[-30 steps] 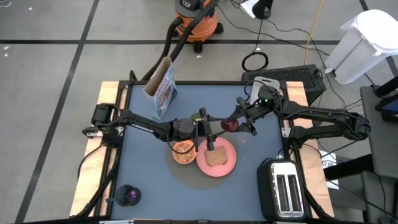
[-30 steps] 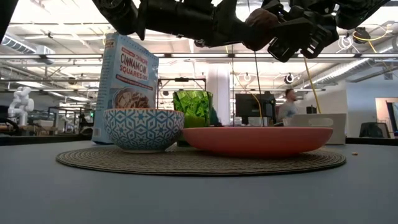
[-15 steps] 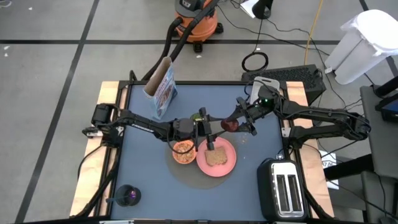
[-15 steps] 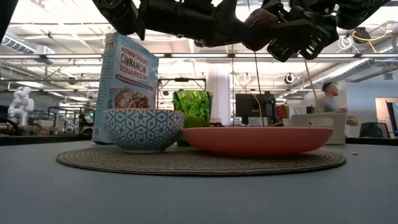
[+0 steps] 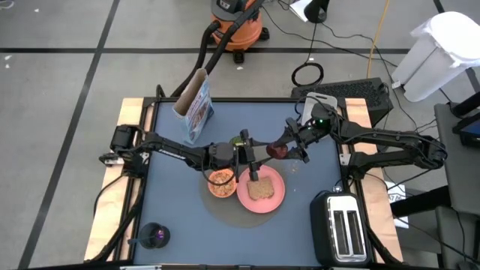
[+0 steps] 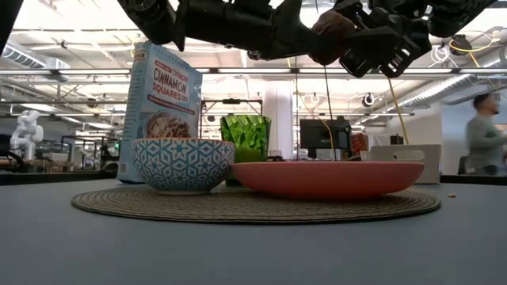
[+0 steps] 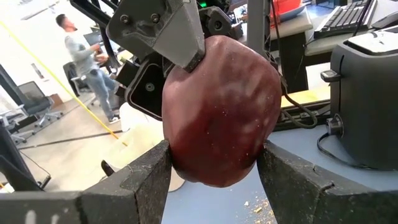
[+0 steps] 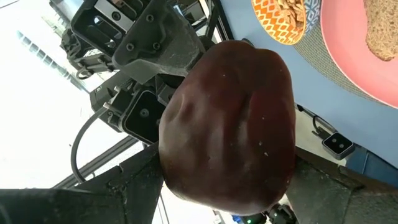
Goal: Arrange a breakfast setting
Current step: Put the apple on the gray table mat to the right side of the green cup
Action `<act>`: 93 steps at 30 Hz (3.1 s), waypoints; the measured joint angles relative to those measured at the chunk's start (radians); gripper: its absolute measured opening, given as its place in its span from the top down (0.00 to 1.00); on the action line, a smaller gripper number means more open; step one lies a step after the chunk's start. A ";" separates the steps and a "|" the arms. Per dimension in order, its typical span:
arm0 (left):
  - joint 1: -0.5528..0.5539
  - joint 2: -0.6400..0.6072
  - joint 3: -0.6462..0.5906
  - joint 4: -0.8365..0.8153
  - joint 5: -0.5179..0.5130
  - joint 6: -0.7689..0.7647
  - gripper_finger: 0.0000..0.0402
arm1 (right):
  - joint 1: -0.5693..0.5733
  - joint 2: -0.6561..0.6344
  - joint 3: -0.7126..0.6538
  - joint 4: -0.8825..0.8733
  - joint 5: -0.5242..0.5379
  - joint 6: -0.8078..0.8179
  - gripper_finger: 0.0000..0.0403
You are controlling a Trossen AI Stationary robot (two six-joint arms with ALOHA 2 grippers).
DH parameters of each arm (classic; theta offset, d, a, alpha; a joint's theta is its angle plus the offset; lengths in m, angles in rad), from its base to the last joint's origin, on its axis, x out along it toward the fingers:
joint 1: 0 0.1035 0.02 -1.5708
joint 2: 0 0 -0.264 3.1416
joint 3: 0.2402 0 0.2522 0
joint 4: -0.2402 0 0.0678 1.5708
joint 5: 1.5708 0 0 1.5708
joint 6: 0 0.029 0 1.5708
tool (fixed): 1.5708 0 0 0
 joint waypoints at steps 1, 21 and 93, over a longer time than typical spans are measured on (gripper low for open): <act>0.000 0.000 0.000 0.000 0.000 0.000 0.43 | 0.000 0.000 0.000 0.000 0.000 -0.001 0.30; 0.000 0.000 0.000 0.000 0.001 0.000 0.43 | 0.000 0.000 0.000 -0.006 0.003 -0.016 0.30; -0.006 -0.048 0.000 -0.022 -0.079 -0.106 0.43 | -0.128 -0.017 0.003 -0.025 -0.044 -0.930 0.11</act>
